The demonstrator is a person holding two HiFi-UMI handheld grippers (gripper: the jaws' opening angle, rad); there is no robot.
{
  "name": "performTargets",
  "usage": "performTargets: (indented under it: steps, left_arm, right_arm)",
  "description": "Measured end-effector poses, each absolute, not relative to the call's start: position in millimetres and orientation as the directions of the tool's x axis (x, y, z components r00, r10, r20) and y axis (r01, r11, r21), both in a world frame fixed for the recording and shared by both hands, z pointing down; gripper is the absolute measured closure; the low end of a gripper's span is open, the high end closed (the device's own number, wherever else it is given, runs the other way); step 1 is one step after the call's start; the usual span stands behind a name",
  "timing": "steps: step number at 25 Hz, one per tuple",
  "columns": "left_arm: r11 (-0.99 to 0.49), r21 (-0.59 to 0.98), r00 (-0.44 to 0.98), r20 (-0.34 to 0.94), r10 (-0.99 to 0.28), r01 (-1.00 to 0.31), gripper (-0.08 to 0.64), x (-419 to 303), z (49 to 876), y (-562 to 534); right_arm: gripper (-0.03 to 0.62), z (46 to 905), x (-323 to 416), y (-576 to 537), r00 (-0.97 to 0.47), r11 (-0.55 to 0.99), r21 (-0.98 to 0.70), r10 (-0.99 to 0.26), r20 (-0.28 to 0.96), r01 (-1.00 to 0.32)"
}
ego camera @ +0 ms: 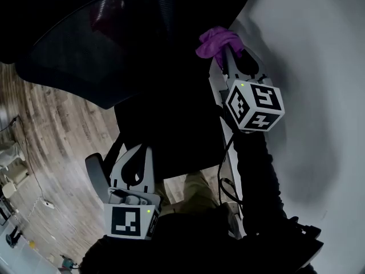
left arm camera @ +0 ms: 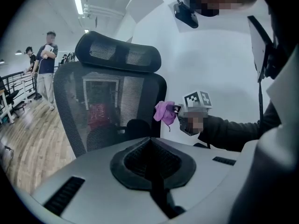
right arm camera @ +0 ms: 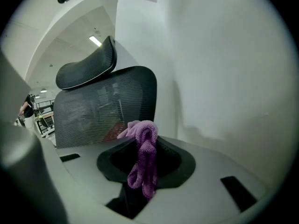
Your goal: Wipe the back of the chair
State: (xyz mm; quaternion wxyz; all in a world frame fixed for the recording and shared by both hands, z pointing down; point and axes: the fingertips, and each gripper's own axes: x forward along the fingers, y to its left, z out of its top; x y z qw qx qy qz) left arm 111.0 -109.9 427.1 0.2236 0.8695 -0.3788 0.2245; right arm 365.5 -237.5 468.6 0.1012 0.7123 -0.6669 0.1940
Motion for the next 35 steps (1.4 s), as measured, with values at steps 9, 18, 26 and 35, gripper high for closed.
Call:
performTargets:
  steps: [9,18,26,35]
  left_arm:
    - [-0.638,0.275,0.650,0.591,-0.478,-0.719,0.551,141.8,439.6,-85.8]
    - [-0.648,0.283,0.652,0.616,-0.442,-0.707,0.551,143.3,459.6,-72.1]
    - [-0.607,0.282,0.613,0.651,-0.448,-0.743,0.551,110.5,478.3,-70.5]
    - [-0.567,0.250,0.576,0.632,-0.518,-0.785,0.551,53.0,482.2,-85.2]
  right_arm:
    - [0.497,477.5,412.0,-196.1,0.138,-0.193,-0.086,-0.891,0.432,-0.977]
    - [0.497,507.9,419.3,-170.0,0.170,-0.235,-0.083,-0.867,0.468,-0.968]
    - [0.497,538.7,376.8,-180.3,0.119,-0.194,-0.099,-0.856,0.502,-0.976]
    - [0.497,560.4,288.1,-203.7,-0.009,-0.070,-0.139,-0.867,0.498,-0.988]
